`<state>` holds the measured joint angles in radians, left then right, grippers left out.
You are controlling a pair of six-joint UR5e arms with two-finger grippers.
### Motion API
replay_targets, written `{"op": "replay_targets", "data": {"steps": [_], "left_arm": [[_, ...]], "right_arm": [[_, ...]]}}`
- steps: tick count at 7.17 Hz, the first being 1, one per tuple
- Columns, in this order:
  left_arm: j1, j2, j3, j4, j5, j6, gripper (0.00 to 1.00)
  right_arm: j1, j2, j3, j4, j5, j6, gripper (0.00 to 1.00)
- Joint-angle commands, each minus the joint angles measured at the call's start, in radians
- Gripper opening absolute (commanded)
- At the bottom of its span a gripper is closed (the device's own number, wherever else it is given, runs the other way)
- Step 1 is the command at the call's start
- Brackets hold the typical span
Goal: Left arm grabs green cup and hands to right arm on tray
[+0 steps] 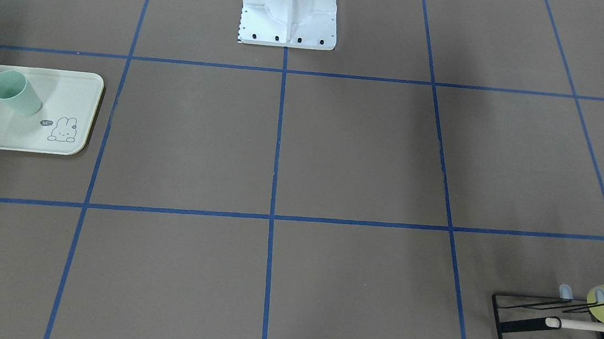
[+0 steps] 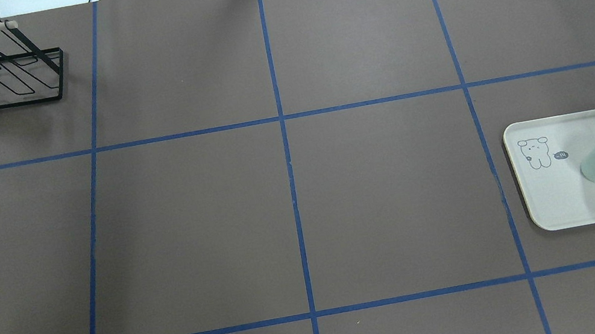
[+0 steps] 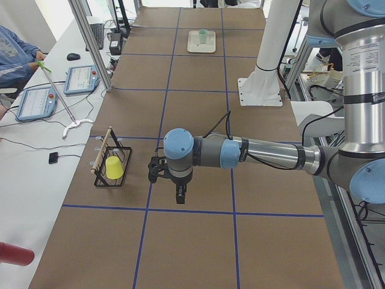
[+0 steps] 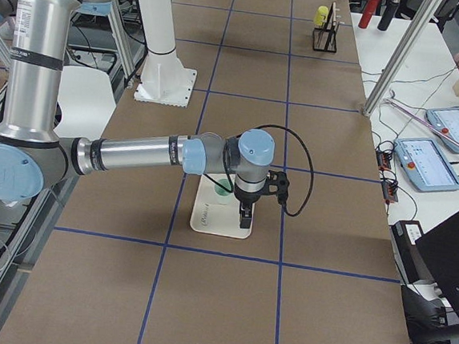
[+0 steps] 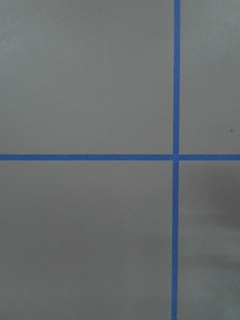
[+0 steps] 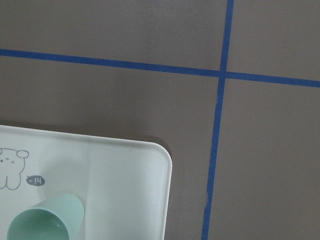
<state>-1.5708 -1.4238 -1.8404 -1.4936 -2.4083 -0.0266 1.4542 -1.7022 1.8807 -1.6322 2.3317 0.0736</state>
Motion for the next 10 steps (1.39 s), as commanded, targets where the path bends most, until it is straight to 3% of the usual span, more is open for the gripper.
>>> {"op": "replay_targets", "data": {"steps": [1,10], "left_arm": [[0.001,-0.003,-0.006,0.001,-0.003,0.0,1.0],[-0.002,0.037,-0.083,-0.007,0.009,0.001,1.0]], "right_arm": [[0.0,-0.001,0.001,0.0,0.0,0.0,1.0],[0.0,-0.001,0.003,0.0,0.0,0.0,1.0]]}}
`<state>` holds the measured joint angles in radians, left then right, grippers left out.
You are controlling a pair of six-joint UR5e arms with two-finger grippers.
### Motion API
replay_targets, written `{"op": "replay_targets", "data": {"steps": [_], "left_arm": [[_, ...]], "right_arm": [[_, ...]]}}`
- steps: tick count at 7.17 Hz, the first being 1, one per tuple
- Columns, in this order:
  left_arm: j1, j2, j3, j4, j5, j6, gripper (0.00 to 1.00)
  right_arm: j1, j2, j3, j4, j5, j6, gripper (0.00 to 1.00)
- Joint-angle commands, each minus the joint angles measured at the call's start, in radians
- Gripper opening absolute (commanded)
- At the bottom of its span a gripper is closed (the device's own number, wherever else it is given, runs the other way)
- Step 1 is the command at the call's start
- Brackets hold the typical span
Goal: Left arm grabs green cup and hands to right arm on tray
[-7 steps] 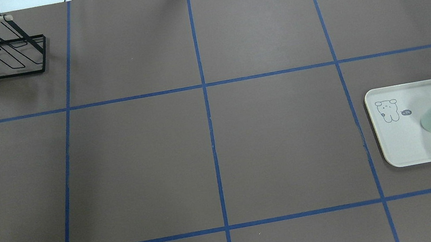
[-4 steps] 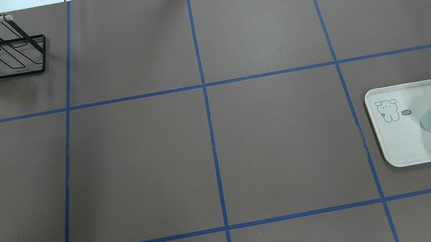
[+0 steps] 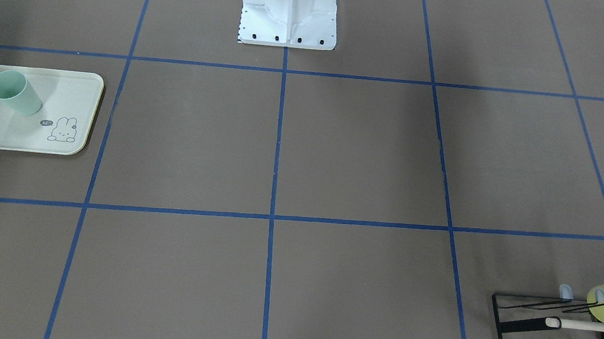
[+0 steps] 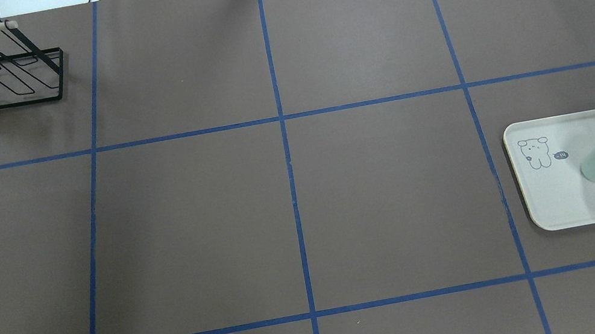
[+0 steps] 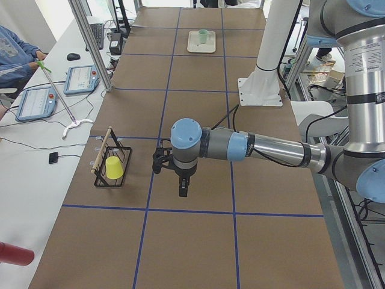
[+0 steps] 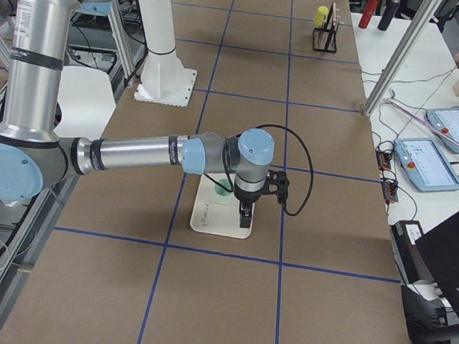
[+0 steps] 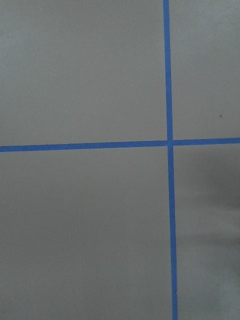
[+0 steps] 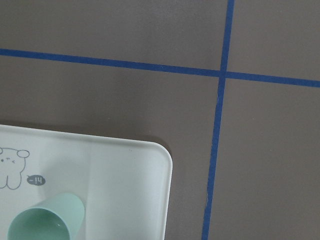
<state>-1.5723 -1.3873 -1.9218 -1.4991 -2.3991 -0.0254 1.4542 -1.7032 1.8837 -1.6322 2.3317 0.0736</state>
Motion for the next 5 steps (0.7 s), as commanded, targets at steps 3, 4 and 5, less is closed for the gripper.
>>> {"op": "replay_targets", "data": {"steps": [3,4,5], "left_arm": [[0.003,-0.003,0.009,0.005,0.008,-0.002,1.0],[0.003,-0.003,0.009,0.008,0.008,-0.002,1.0],[0.003,-0.003,0.009,0.008,0.008,-0.001,1.0]], "right_arm": [[0.0,-0.001,-0.001,0.0,0.0,0.0,1.0],[0.0,-0.001,-0.001,0.0,-0.002,0.0,1.0],[0.0,-0.001,-0.001,0.002,-0.002,0.0,1.0]]}}
